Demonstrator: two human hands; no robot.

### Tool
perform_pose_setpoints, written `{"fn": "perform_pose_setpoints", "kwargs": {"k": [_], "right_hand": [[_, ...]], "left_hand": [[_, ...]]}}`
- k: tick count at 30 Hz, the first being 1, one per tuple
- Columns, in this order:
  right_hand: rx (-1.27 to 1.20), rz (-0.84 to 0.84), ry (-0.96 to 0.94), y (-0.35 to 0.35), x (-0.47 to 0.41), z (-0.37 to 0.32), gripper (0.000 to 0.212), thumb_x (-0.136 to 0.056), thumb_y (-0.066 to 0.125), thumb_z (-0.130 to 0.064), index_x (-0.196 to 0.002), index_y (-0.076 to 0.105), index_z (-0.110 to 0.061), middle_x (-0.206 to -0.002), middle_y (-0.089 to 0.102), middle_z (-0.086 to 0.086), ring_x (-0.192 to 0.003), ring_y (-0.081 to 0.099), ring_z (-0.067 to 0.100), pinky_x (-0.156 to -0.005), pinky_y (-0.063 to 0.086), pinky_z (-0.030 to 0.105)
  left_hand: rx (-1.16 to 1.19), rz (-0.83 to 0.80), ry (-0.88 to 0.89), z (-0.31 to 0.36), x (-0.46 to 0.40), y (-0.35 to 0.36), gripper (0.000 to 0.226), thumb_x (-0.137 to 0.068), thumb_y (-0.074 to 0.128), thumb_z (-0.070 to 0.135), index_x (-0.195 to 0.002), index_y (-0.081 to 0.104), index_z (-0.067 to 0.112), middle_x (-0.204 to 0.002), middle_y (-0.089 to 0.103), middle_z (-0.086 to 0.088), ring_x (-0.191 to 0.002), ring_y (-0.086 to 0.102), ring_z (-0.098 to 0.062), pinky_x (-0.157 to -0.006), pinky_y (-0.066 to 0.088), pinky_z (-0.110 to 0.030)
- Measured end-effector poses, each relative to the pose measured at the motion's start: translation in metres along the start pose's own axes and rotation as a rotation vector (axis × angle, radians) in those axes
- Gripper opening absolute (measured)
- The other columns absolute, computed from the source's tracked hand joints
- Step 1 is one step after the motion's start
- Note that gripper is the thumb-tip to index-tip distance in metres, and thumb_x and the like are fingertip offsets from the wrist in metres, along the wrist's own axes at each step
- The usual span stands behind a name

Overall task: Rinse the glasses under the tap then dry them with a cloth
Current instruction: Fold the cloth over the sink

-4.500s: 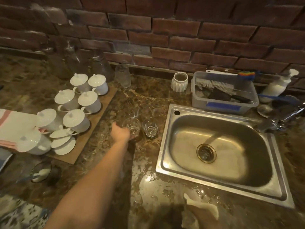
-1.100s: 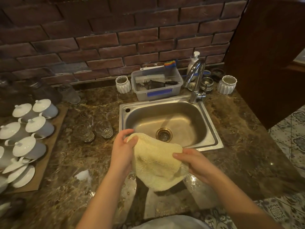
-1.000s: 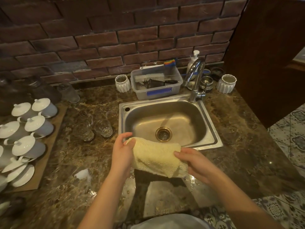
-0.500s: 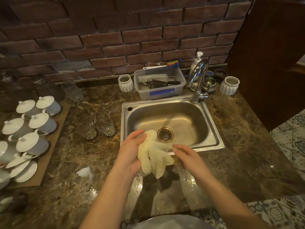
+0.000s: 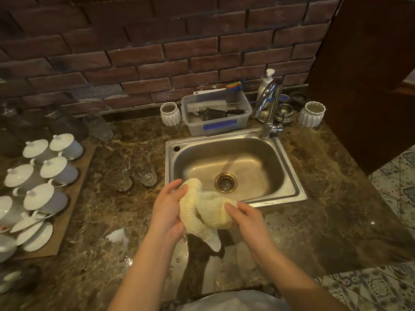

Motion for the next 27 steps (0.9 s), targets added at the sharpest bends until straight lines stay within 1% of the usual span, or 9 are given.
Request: {"fn": "perform_pose_setpoints", "kwargs": {"k": [3,6,9,13,16,19,23,25,27], "right_hand": [[0.114,0.049,-0.067,-0.016,0.0,-0.015,0.049,-0.093,0.064,-0.051,-0.089,0.065,-0.002,-0.073,0.062,0.012,-0.067,0.058,0.029,-0.071,0.048,0.037],[0.125,0.096,-0.062,-0.031,-0.005,-0.022,0.019,-0.093,0.071,-0.035,-0.1,0.064,-0.019,-0.07,0.066,-0.009,-0.057,0.06,0.002,-0.062,0.044,0.022],[0.089,-0.002,-0.06,-0.031,-0.007,-0.03,0.035,-0.088,0.078,-0.03,-0.117,0.06,-0.037,-0.074,0.069,-0.013,-0.073,0.066,0.001,-0.077,0.048,0.028],[0.158,-0.157,-0.104,-0.023,-0.005,-0.041,0.05,-0.081,0.084,-0.018,-0.119,0.067,-0.047,-0.123,0.064,-0.008,-0.12,0.058,0.012,-0.101,0.049,0.033],[0.131,-0.15,-0.13,-0.02,-0.004,-0.048,0.045,-0.084,0.079,-0.011,-0.116,0.07,-0.043,-0.124,0.066,-0.004,-0.121,0.062,0.02,-0.103,0.053,0.043],[0.146,-0.105,-0.154,-0.017,0.002,-0.06,0.038,-0.089,0.072,-0.007,-0.108,0.071,-0.04,-0.119,0.064,-0.009,-0.113,0.062,0.008,-0.097,0.053,0.033],[0.265,-0.067,-0.181,-0.011,0.009,-0.067,0.039,-0.092,0.067,-0.007,-0.108,0.07,-0.043,-0.115,0.064,-0.019,-0.082,0.055,-0.006,-0.08,0.045,0.021],[0.205,-0.026,-0.16,-0.011,0.009,-0.064,0.04,-0.091,0.068,-0.006,-0.111,0.071,-0.04,-0.115,0.066,-0.017,-0.097,0.059,-0.004,-0.078,0.044,0.021],[0.136,0.015,-0.13,-0.012,0.008,-0.062,0.041,-0.09,0.069,-0.004,-0.111,0.073,-0.039,-0.114,0.069,-0.013,-0.112,0.062,0.005,-0.084,0.049,0.027]], "left_hand": [[-0.052,0.075,0.032,0.001,-0.005,-0.017,0.033,-0.099,0.061,-0.001,-0.129,0.063,0.014,-0.119,0.069,-0.016,-0.099,0.071,-0.031,-0.084,0.061,-0.049],[-0.091,0.129,0.044,-0.003,-0.01,-0.031,0.036,-0.097,0.064,0.0,-0.131,0.061,0.013,-0.116,0.069,-0.017,-0.1,0.07,-0.031,-0.098,0.056,-0.056],[-0.146,0.084,0.034,-0.008,-0.014,-0.035,0.043,-0.092,0.072,0.002,-0.131,0.058,0.015,-0.125,0.066,-0.018,-0.107,0.069,-0.033,-0.096,0.057,-0.052],[-0.348,-0.069,0.044,-0.015,-0.007,-0.028,0.059,-0.085,0.079,0.002,-0.135,0.056,0.023,-0.122,0.065,-0.016,-0.105,0.071,-0.033,-0.094,0.06,-0.05],[-0.293,-0.129,-0.074,-0.033,-0.008,-0.029,0.055,-0.086,0.077,0.004,-0.134,0.057,0.023,-0.127,0.063,-0.017,-0.107,0.07,-0.033,-0.095,0.058,-0.052],[-0.214,-0.131,-0.191,-0.06,-0.01,-0.033,0.044,-0.092,0.075,0.02,-0.131,0.057,0.028,-0.135,0.061,-0.014,-0.116,0.065,-0.033,-0.099,0.055,-0.057],[-0.63,-0.044,0.247,-0.045,0.005,-0.025,0.042,-0.089,0.076,0.044,-0.127,0.058,0.041,-0.138,0.055,0.006,-0.12,0.058,-0.012,-0.095,0.051,-0.036],[-0.782,-0.109,0.543,-0.031,0.029,-0.002,0.05,-0.081,0.076,0.056,-0.125,0.057,0.043,-0.131,0.055,0.018,-0.121,0.054,-0.002,-0.098,0.048,-0.026],[-0.857,-0.203,0.658,-0.031,0.047,0.02,0.052,-0.077,0.08,0.055,-0.122,0.056,0.044,-0.122,0.056,0.023,-0.115,0.055,0.004,-0.094,0.047,-0.013]]}}
Point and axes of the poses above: each hand's wrist, its own x-axis away from the middle knuckle, its own y-axis out of the palm, z = x × y, the point moved 7 cm from there along -x, towards the middle knuckle
